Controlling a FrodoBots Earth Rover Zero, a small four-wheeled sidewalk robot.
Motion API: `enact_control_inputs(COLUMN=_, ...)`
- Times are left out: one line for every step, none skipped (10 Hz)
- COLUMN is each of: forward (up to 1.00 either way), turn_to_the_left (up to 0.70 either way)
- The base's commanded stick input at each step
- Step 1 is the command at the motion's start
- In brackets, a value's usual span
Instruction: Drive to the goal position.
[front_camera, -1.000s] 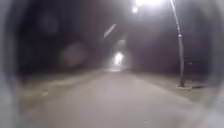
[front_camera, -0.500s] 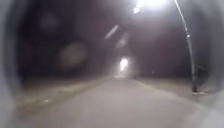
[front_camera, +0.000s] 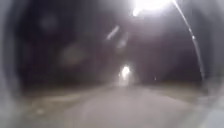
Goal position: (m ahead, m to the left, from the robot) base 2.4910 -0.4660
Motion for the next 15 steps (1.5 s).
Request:
enact_control_inputs(forward=1.0, turn_to_the_left=0.0)
enact_control_inputs(forward=1.0, turn_to_the_left=0.0)
enact_control_inputs(forward=1.0, turn_to_the_left=0.0)
enact_control_inputs(forward=1.0, turn_to_the_left=0.0)
enact_control_inputs(forward=1.0, turn_to_the_left=0.0)
enact_control_inputs(forward=1.0, turn_to_the_left=0.0)
enact_control_inputs(forward=1.0, turn_to_the_left=0.0)
enact_control_inputs(forward=1.0, turn_to_the_left=0.0)
enact_control_inputs(forward=1.0, turn_to_the_left=0.0)
enact_control_inputs(forward=1.0, turn_to_the_left=0.0)
enact_control_inputs(forward=1.0, turn_to_the_left=0.0)
enact_control_inputs(forward=1.0, turn_to_the_left=0.0)
enact_control_inputs(forward=1.0, turn_to_the_left=0.0)
enact_control_inputs(forward=1.0, turn_to_the_left=0.0)
enact_control_inputs(forward=1.0, turn_to_the_left=0.0)
